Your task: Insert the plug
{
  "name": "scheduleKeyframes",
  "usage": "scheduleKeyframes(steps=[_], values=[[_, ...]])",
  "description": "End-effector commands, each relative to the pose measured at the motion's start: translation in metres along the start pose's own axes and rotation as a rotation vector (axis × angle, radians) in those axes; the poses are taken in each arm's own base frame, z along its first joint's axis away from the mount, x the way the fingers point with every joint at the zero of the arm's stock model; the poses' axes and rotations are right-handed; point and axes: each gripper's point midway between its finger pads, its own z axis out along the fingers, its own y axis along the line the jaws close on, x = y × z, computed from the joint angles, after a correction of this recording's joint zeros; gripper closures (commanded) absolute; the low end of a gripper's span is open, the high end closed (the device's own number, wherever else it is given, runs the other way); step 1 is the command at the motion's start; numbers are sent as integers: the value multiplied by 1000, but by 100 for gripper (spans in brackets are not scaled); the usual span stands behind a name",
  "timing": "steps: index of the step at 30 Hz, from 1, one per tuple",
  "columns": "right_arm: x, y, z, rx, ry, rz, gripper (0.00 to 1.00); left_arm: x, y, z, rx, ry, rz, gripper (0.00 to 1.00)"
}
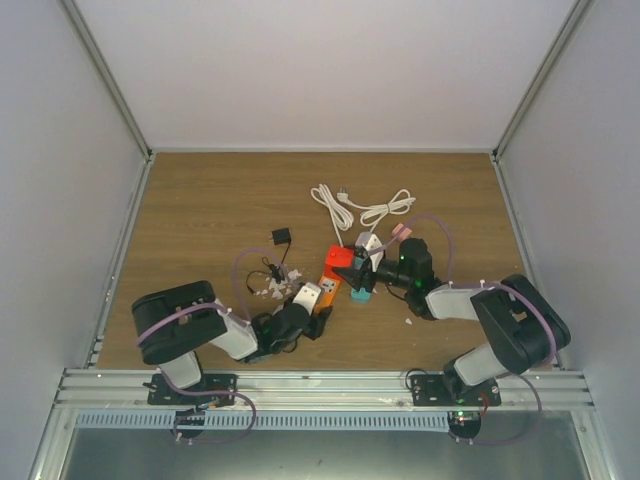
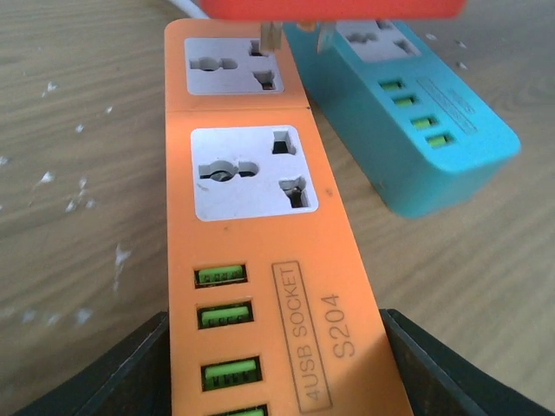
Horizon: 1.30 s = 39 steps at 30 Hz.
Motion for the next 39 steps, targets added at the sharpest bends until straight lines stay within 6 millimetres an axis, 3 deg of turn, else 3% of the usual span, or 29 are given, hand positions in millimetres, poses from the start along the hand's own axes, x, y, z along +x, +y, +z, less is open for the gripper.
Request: scheduleKeyframes(steps=[1,4,7,13,22,39], values=[[-28,-6,2,4,-91,-57,100,13,-3,-26,89,39,40,60],[-30,-7,2,7,-106,-52,100,18,3,-36,87,60,73,71],[-27,-7,6,0,-100,-37,100,21,8,-41,79,69,88,75],[-19,2,18,-26,-86,-18,100,24,14,-37,36,81,81,84],[-10,8,25,-11,-77,32,100,30,21,-31,-13,104,66,85],[8,-3,23,66,-54,54,99,32,22,-27,-20,119,66,85]])
